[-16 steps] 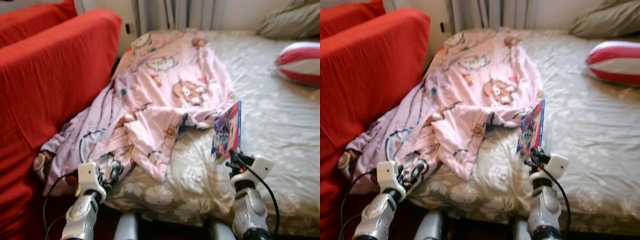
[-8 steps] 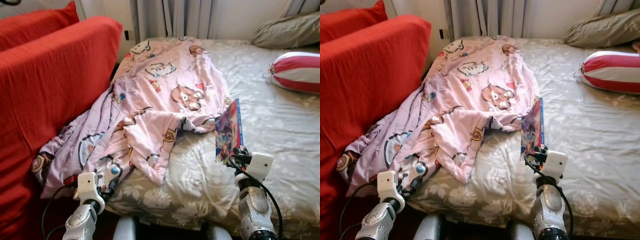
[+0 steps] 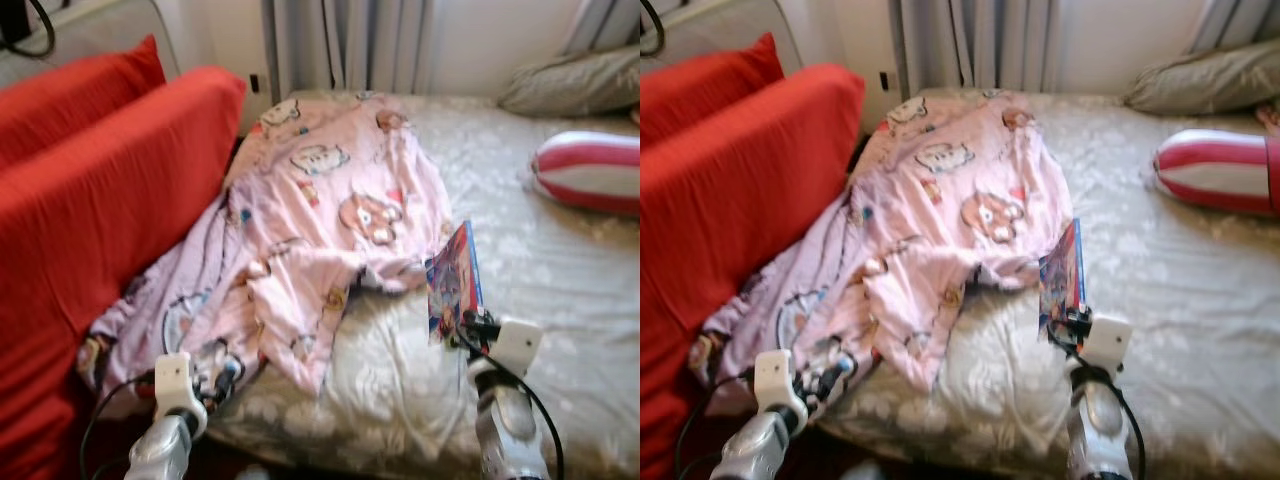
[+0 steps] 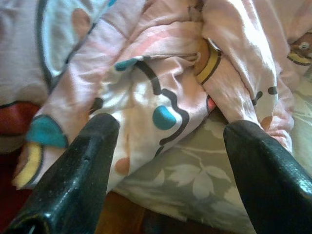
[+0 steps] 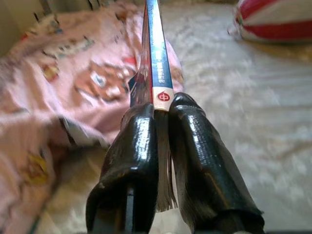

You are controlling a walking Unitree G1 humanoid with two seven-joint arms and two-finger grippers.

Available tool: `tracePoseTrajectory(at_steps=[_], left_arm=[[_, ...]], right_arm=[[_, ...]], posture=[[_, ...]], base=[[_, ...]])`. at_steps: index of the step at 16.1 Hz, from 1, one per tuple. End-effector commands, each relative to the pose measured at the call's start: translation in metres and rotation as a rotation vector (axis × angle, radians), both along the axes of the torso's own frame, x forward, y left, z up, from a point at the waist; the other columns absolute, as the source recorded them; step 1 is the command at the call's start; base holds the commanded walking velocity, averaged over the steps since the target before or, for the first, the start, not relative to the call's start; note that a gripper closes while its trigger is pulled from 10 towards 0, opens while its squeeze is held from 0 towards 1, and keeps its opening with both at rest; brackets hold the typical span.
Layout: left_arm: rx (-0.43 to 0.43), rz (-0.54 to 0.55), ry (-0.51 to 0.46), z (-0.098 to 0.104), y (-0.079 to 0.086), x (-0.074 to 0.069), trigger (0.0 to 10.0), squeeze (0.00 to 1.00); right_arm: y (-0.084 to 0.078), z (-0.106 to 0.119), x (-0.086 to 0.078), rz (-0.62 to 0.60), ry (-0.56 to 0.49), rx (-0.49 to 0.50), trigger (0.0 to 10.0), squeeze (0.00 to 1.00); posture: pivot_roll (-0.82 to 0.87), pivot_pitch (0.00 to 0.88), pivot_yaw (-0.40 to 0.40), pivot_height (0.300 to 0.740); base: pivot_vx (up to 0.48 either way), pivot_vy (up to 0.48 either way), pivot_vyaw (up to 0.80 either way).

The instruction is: Clean up the room

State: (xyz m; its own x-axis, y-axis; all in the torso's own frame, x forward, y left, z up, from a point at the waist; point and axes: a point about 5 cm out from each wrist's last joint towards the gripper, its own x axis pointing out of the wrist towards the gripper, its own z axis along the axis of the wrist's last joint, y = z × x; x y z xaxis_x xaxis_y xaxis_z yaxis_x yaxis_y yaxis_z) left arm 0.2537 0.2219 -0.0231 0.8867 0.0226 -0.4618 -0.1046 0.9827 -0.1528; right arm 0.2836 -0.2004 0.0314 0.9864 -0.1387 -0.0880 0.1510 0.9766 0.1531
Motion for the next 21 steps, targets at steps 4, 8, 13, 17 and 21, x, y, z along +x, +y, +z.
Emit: tracePoseTrajectory(at_steps=[4, 8, 13, 17, 21], left_arm=[[0.009, 0.030, 0.138, -0.018, 0.002, -0.019, 10.0, 0.00], [-0.002, 0.037, 0.192, -0.026, -0.003, -0.026, 10.0, 0.00], [-0.016, 0.039, 0.200, -0.026, -0.008, -0.025, 10.0, 0.00], [0.026, 0.014, 0.202, -0.027, -0.007, -0.026, 10.0, 0.00], [0.020, 0.031, 0.196, -0.026, -0.004, -0.026, 10.0, 0.00]], right_arm=[[0.000, 0.017, 0.010, 0.020, -0.065, -0.018, 10.0, 0.00], [-0.004, 0.019, 0.010, 0.004, -0.063, -0.019, 10.0, 0.00], [-0.001, 0.018, 0.011, -0.004, -0.051, -0.020, 10.0, 0.00], [-0.003, 0.014, 0.012, -0.028, -0.005, -0.014, 10.0, 0.00], [0.002, 0.016, 0.013, -0.010, -0.026, -0.025, 10.0, 0.00]], posture=[[0.00, 0.000, -0.028, 0.740], [0.00, 0.000, -0.033, 0.740], [0.00, 0.000, -0.035, 0.740], [0.01, 0.000, -0.038, 0.740], [0.01, 0.000, -0.041, 0.740]], base=[[0.000, 0.000, 0.00], [0.000, 0.000, 0.00], [0.000, 0.000, 0.00], [0.000, -0.105, -0.32], [0.000, -0.472, -0.15]])
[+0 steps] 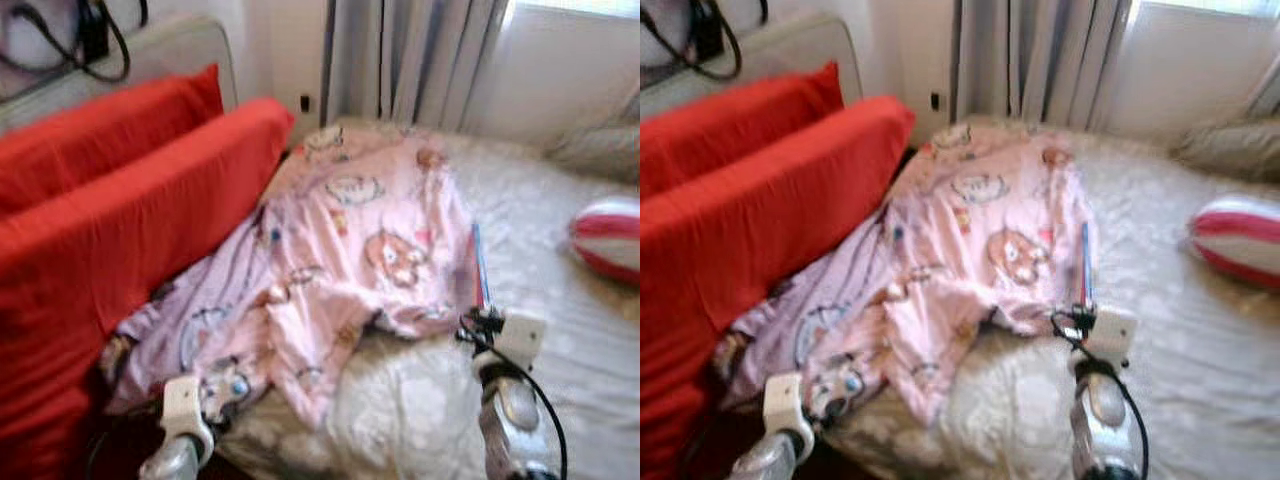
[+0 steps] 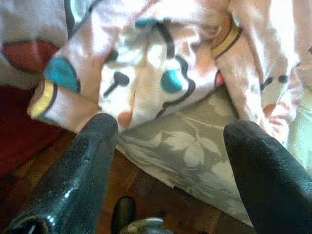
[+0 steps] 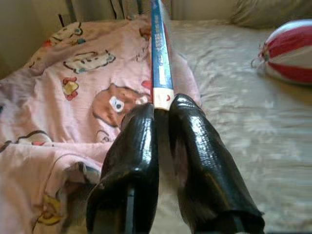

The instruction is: Clean up the room

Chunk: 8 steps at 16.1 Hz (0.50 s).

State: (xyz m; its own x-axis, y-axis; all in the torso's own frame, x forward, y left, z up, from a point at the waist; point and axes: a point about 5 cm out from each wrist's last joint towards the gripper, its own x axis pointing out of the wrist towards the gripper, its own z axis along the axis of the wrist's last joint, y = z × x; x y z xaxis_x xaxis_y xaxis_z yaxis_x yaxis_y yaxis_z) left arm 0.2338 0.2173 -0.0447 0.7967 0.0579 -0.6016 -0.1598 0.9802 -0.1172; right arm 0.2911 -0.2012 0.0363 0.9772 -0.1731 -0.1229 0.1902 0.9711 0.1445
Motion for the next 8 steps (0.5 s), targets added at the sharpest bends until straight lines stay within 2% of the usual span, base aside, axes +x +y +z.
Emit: tracePoseTrajectory(at_steps=[1, 4, 6, 8], left_arm=[[0.006, -0.006, 0.028, -0.0041, 0.0000, -0.0053, 10.0, 0.00], [0.005, -0.005, 0.029, -0.0043, 0.0000, -0.0056, 10.0, 0.00], [0.004, -0.006, 0.030, -0.0049, -0.0008, -0.0063, 10.0, 0.00], [0.003, -0.004, 0.030, -0.0050, -0.0006, -0.0066, 10.0, 0.00]], right_arm=[[0.0029, 0.0105, 0.0045, 0.017, -0.060, -0.021, 10.0, 0.00], [0.0010, 0.0065, 0.0023, -0.004, -0.031, -0.010, 10.0, 0.00], [0.0007, 0.0032, 0.0010, -0.002, -0.012, -0.006, 10.0, 0.00], [0.0023, 0.0052, 0.0005, -0.004, -0.038, -0.010, 10.0, 0.00]], posture=[[0.01, 0.000, -0.040, 0.740], [0.01, 0.000, -0.037, 0.740], [0.01, 0.000, -0.038, 0.740], [0.01, 0.000, -0.035, 0.740]], base=[[0.000, -0.472, 0.00], [0.000, -0.472, 0.00], [0.000, -0.472, -0.69], [0.000, -0.472, 0.00]])
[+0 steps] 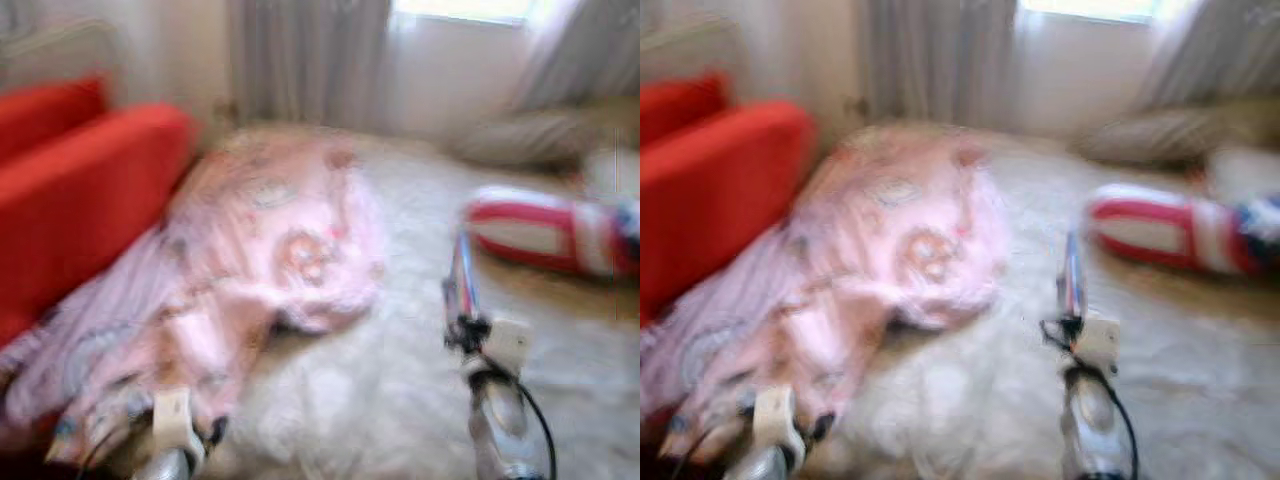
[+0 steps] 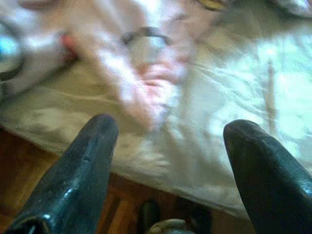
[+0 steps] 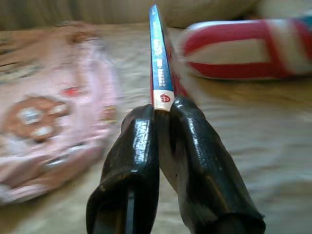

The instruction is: Clean up the room

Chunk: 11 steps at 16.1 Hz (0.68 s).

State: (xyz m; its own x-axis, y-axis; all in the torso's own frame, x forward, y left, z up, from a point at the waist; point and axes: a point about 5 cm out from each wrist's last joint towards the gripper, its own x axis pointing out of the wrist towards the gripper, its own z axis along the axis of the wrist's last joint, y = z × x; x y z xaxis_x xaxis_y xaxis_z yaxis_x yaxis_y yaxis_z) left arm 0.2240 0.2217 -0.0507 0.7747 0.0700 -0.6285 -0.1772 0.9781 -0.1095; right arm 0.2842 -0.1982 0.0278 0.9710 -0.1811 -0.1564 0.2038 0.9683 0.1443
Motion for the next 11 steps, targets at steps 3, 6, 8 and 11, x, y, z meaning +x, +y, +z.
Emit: tracePoseTrajectory(at_steps=[3, 6, 8, 11], left_arm=[[0.001, -0.021, -0.004, 0.0009, -0.0054, 0.0033, 10.0, 0.00], [0.001, -0.024, -0.005, 0.0011, -0.0055, 0.0036, 10.0, 0.00], [-0.001, -0.028, -0.005, 0.0008, -0.0074, 0.0038, 10.0, 0.00], [-0.004, -0.028, -0.003, 0.0001, -0.0081, 0.0029, 10.0, 0.00]], right_arm=[[-0.0007, 0.0146, 0.0078, 0.005, -0.073, -0.020, 10.0, 0.00], [-0.0010, 0.0145, 0.0078, -0.003, -0.073, -0.017, 10.0, 0.00], [-0.0008, 0.0141, 0.0076, -0.004, -0.073, -0.016, 10.0, 0.00], [0.0000, 0.0137, 0.0075, -0.001, -0.072, -0.015, 10.0, 0.00]], posture=[[0.01, 0.000, -0.031, 0.740], [0.00, 0.000, -0.029, 0.740], [0.00, 0.000, -0.027, 0.740], [0.00, 0.000, -0.026, 0.740]], base=[[0.000, -0.472, 0.00], [0.000, -0.472, 0.00], [0.000, -0.471, 0.00], [0.000, -0.471, 0.00]])
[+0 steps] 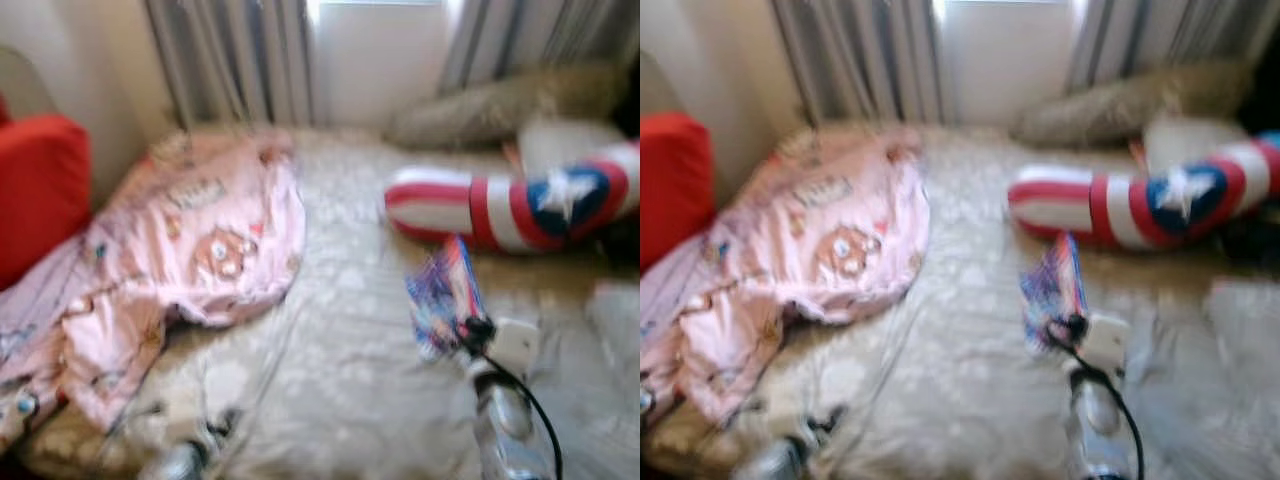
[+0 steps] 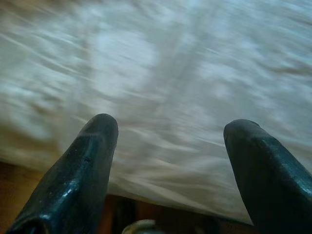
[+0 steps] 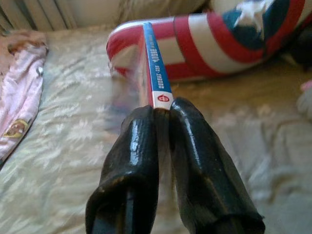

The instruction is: Clean up the room

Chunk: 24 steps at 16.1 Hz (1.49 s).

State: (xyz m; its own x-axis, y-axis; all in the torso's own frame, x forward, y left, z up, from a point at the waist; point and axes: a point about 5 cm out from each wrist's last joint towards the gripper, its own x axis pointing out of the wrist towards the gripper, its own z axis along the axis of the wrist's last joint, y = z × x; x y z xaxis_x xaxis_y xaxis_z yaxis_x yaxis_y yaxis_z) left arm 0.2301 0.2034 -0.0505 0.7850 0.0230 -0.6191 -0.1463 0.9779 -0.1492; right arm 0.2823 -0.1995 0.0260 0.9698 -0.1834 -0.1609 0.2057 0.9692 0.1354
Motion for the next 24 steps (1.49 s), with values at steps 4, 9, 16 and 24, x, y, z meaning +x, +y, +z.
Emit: tracePoseTrajectory(at_steps=[4, 9, 16, 24], left_arm=[[0.036, -0.001, 0.013, -0.0008, 0.0104, -0.0044, 10.0, 0.00], [0.038, 0.002, 0.013, -0.0006, 0.0105, -0.0041, 10.0, 0.00], [0.036, 0.008, 0.021, -0.0020, 0.0103, -0.0061, 10.0, 0.00], [0.027, 0.014, 0.026, -0.0033, 0.0091, -0.0074, 10.0, 0.00]], right_arm=[[0.0025, 0.0147, 0.0088, 0.003, -0.076, -0.007, 10.0, 0.00], [0.0032, 0.0140, 0.0086, 0.004, -0.073, -0.007, 10.0, 0.00], [0.0008, 0.0139, 0.0082, -0.009, -0.072, -0.007, 10.0, 0.00], [0.0032, 0.0118, 0.0085, 0.006, -0.053, 0.002, 10.0, 0.00]], posture=[[0.00, 0.000, -0.024, 0.740], [0.00, 0.000, -0.023, 0.740], [0.00, 0.000, -0.023, 0.740], [-0.01, 0.000, -0.021, 0.740]], base=[[0.000, -0.430, 0.00], [0.000, -0.120, 0.00], [0.000, 0.000, 0.00], [0.000, 0.000, -0.27]])
